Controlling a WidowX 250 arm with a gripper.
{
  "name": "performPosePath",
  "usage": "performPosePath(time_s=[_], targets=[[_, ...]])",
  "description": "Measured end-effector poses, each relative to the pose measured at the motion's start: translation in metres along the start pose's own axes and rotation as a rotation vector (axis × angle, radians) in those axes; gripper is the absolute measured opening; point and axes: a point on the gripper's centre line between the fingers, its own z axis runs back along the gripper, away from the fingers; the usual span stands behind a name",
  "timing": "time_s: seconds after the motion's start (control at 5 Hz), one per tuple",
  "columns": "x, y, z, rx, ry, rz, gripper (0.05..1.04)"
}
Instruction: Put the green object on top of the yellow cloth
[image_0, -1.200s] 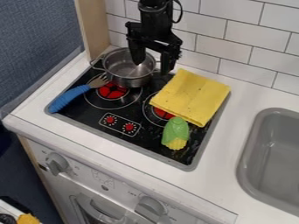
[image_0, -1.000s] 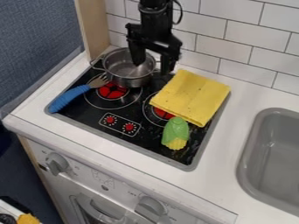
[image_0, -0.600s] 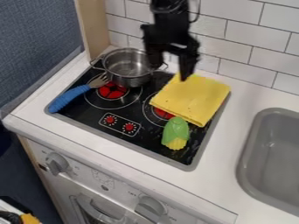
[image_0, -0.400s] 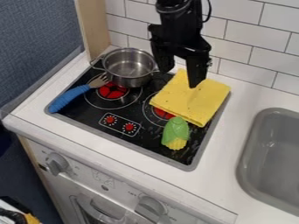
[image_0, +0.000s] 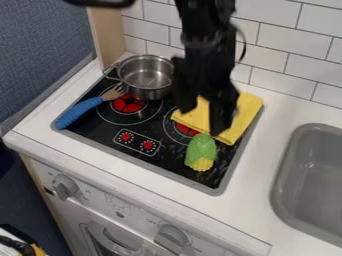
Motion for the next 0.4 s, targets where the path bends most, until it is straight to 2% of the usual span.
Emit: performPosePath(time_s=[0.4], targets=[[-0.006,-0.003,-0.026,0.024,0.08,-0.017,1.001]])
